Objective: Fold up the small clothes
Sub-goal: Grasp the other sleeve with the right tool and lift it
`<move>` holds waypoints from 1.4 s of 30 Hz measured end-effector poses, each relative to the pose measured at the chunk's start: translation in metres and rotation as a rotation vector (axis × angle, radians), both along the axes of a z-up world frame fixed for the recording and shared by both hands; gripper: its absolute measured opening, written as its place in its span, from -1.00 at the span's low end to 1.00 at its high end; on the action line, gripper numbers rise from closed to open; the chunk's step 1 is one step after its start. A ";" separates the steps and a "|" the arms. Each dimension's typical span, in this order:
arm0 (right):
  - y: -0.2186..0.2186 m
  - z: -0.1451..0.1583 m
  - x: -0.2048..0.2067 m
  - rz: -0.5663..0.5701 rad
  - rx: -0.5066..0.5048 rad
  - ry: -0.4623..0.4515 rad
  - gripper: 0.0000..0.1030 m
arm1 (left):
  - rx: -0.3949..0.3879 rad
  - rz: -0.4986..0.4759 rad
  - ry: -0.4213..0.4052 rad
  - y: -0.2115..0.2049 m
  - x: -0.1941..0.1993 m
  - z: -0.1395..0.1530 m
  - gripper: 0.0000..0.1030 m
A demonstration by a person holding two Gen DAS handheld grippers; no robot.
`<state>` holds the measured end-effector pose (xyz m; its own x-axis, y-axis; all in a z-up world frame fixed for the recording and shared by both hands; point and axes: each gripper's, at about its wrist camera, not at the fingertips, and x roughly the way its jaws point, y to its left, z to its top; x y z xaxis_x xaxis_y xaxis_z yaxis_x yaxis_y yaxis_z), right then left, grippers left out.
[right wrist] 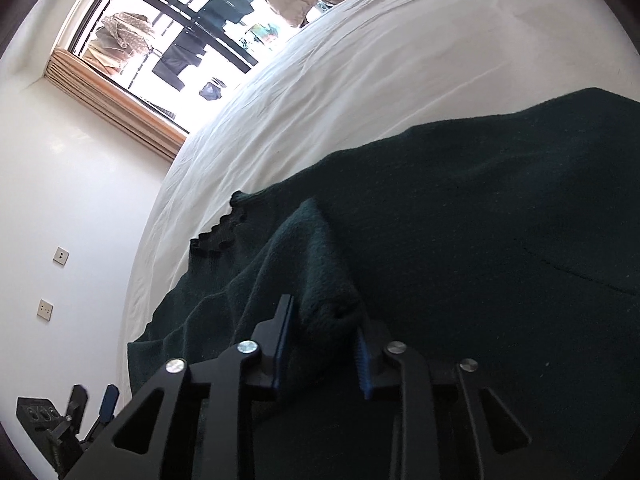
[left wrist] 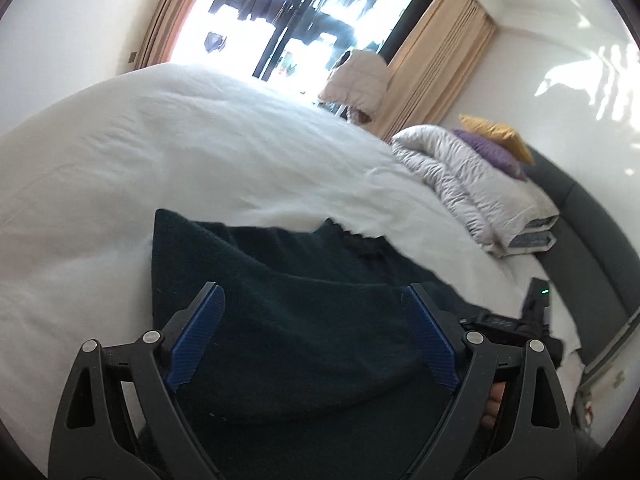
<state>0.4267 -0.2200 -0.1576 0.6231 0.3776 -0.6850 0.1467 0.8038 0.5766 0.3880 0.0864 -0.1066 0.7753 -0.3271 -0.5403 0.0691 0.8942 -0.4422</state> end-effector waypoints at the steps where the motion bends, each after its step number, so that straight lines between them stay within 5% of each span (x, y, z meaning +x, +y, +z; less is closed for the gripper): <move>1: -0.003 -0.001 0.000 -0.008 -0.002 0.004 -0.63 | 0.030 0.015 0.049 0.000 0.009 -0.013 0.76; 3: -0.011 -0.001 -0.002 -0.033 -0.016 0.010 -0.65 | -0.039 0.032 0.118 0.014 0.018 -0.041 0.75; 6: -0.026 0.003 -0.009 -0.095 -0.049 0.040 -0.61 | -0.139 0.029 0.083 0.027 0.016 -0.047 0.75; 11: -0.032 0.030 -0.025 -0.216 -0.120 -0.007 -0.53 | -0.090 0.032 0.065 0.018 0.017 -0.049 0.75; 17: 0.016 0.036 0.007 0.033 0.017 -0.098 -0.52 | -0.058 0.034 0.057 0.012 0.020 -0.056 0.75; 20: 0.032 0.011 0.026 0.093 0.026 -0.025 -0.52 | -0.054 0.034 0.053 0.013 0.020 -0.059 0.75; 21: 0.032 0.000 0.030 0.093 0.032 0.010 -0.69 | -0.057 0.034 0.050 0.013 0.020 -0.060 0.75; 23: 0.019 -0.012 0.029 0.058 0.061 0.005 -1.00 | -0.064 0.033 0.047 0.015 0.020 -0.061 0.75; 27: -0.022 -0.026 0.016 -0.031 0.174 -0.012 -1.00 | -0.073 0.033 0.043 0.017 0.020 -0.064 0.75; 34: -0.068 -0.026 -0.015 -0.183 0.111 0.013 -0.98 | -0.079 0.036 0.042 0.019 0.020 -0.065 0.75; 36: -0.073 -0.009 -0.035 -0.188 0.037 -0.022 -0.49 | -0.080 0.037 0.042 0.019 0.020 -0.065 0.75; 39: -0.107 0.015 -0.084 -0.231 0.077 -0.134 0.19 | -0.080 0.036 0.041 0.019 0.019 -0.064 0.75; 42: -0.165 0.027 -0.136 -0.366 0.105 -0.209 0.34 | -0.081 0.036 0.040 0.019 0.019 -0.065 0.75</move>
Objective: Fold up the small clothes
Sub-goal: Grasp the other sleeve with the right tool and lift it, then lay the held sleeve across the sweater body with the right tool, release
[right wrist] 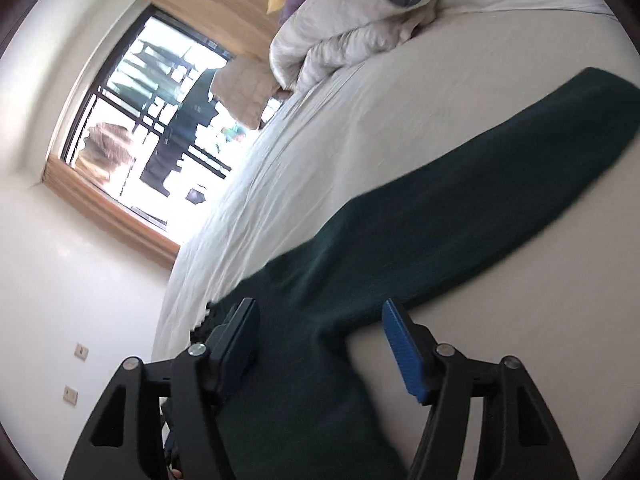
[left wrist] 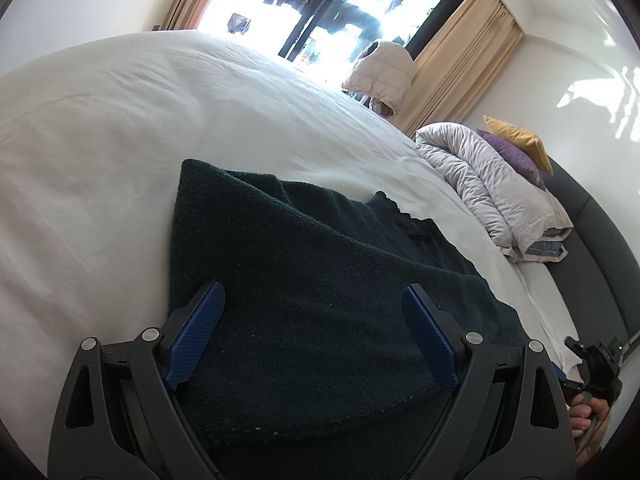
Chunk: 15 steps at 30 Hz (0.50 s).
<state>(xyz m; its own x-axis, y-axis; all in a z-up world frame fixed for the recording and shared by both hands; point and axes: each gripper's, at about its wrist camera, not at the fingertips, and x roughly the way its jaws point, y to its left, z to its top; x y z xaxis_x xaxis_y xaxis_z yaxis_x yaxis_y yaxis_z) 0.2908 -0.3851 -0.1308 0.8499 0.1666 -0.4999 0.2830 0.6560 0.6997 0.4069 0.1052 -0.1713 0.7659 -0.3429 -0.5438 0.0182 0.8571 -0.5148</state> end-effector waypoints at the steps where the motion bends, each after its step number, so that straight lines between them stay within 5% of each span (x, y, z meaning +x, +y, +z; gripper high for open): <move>1: -0.022 -0.001 -0.013 -0.037 0.026 -0.006 0.34 | 0.000 0.000 0.001 0.000 0.000 0.000 0.75; 7: -0.137 -0.033 -0.075 -0.277 0.246 0.018 0.33 | 0.001 0.000 0.001 0.001 0.000 -0.001 0.75; 10: -0.173 -0.055 -0.095 -0.368 0.356 0.017 0.13 | 0.001 0.000 0.001 0.002 -0.001 -0.001 0.75; 15: -0.213 -0.066 -0.100 -0.421 0.404 0.020 -0.04 | 0.006 0.000 0.003 0.002 0.000 -0.001 0.75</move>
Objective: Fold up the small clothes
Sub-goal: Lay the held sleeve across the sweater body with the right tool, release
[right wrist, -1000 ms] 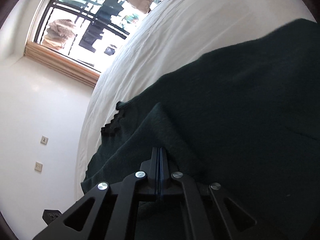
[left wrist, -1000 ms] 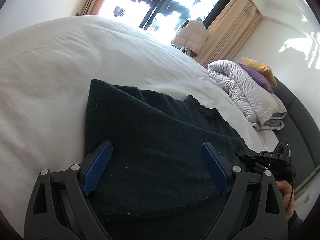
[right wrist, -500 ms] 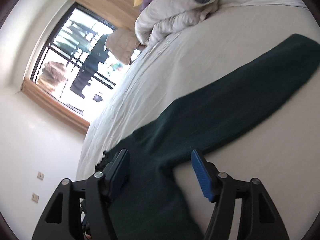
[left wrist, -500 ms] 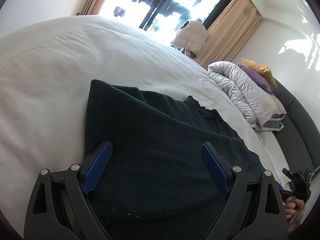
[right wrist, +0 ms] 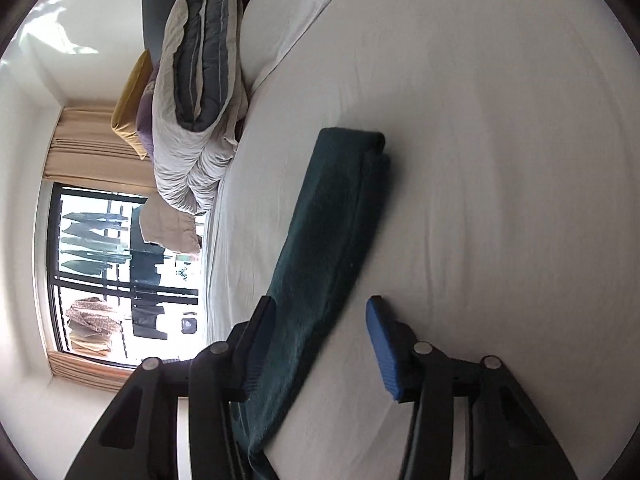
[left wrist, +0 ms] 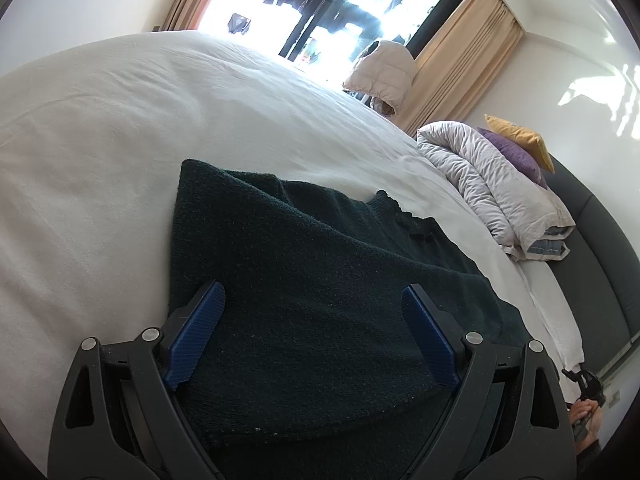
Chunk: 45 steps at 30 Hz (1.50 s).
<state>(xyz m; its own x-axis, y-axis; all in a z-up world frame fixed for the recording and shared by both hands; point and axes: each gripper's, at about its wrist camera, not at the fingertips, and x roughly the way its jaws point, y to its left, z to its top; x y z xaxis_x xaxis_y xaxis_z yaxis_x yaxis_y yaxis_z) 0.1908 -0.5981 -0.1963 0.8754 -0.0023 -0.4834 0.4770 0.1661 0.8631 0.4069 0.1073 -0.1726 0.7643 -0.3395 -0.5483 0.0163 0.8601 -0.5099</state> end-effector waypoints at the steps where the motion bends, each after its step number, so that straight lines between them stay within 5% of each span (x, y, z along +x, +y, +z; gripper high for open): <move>1: -0.004 -0.001 0.002 -0.011 0.010 0.001 -0.04 | 0.002 0.000 0.001 0.000 0.000 0.000 0.75; 4: -0.009 0.001 0.020 -0.043 0.022 0.000 -0.05 | 0.005 0.001 0.001 -0.001 0.000 0.000 0.75; 10: -0.026 -0.002 0.030 -0.103 0.037 -0.004 -0.36 | 0.008 0.001 0.001 -0.002 0.000 0.001 0.75; 15: -0.024 0.007 0.048 -0.076 -0.018 0.028 -0.77 | 0.009 0.002 0.001 -0.002 0.000 0.001 0.75; 18: -0.001 0.028 0.059 -0.010 -0.116 0.038 -0.77 | 0.006 0.001 0.000 -0.002 0.000 0.001 0.75; 23: 0.073 0.084 0.099 0.179 -0.323 0.010 -0.77 | 0.001 0.001 -0.003 -0.001 0.001 0.001 0.75; 31: 0.278 0.159 0.160 0.583 -0.699 -0.085 -0.77 | -0.023 0.001 -0.014 0.003 -0.002 0.000 0.75; 38: 0.425 0.154 0.192 0.822 -0.829 -0.111 -0.78 | -0.071 0.000 -0.035 0.011 -0.007 -0.001 0.75; 45: 0.487 0.114 0.197 0.937 -0.905 -0.043 -0.71 | -0.139 -0.001 -0.059 0.022 -0.012 -0.003 0.76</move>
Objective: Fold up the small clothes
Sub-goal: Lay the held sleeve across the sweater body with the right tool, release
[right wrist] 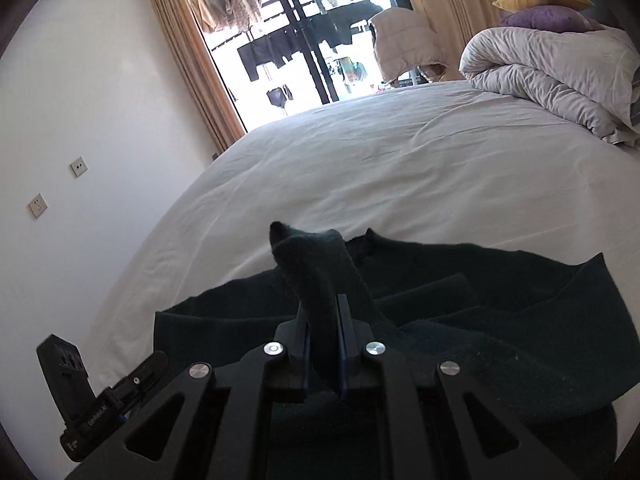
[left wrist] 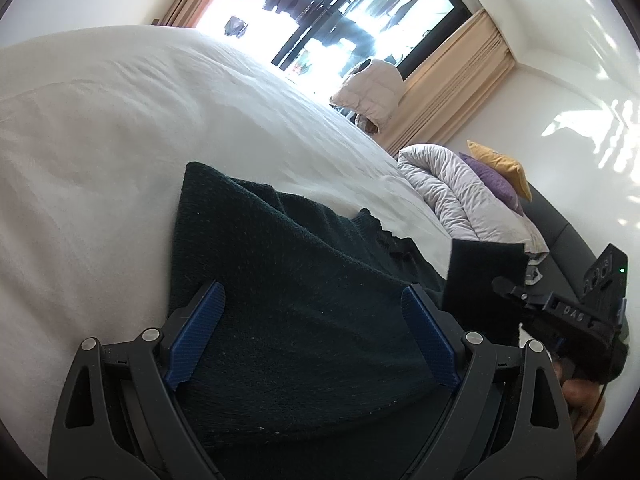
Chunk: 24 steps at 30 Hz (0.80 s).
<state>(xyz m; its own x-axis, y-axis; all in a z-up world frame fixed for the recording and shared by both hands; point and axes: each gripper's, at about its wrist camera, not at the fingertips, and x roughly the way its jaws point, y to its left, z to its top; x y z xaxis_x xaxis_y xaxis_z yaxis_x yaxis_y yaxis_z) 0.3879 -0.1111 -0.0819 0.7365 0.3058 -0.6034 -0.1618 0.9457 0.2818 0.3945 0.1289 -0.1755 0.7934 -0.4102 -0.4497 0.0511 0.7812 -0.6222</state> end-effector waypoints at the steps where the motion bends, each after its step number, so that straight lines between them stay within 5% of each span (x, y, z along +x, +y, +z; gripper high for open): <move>1: 0.005 -0.006 0.001 0.011 -0.010 0.008 -0.68 | -0.010 0.000 -0.003 0.002 -0.001 0.000 0.76; 2: 0.010 -0.012 0.002 0.025 -0.029 0.016 -0.62 | -0.018 0.000 -0.005 0.003 -0.002 0.000 0.76; 6: 0.024 -0.038 -0.005 0.115 -0.065 0.096 0.11 | -0.021 0.000 -0.006 0.004 -0.003 0.001 0.76; 14: -0.036 -0.032 -0.082 0.092 0.122 0.050 0.39 | 0.020 0.002 0.023 -0.002 -0.012 0.022 0.78; 17: -0.066 -0.053 -0.105 0.075 0.222 0.086 0.41 | 0.025 -0.033 0.032 -0.022 -0.018 0.042 0.79; 22: -0.109 -0.084 -0.111 0.027 0.467 0.110 0.09 | 0.081 -0.210 0.163 -0.085 0.014 0.060 0.83; 24: -0.119 -0.093 -0.110 0.003 0.521 0.109 -0.19 | 0.148 -0.272 0.229 -0.111 0.030 0.063 0.83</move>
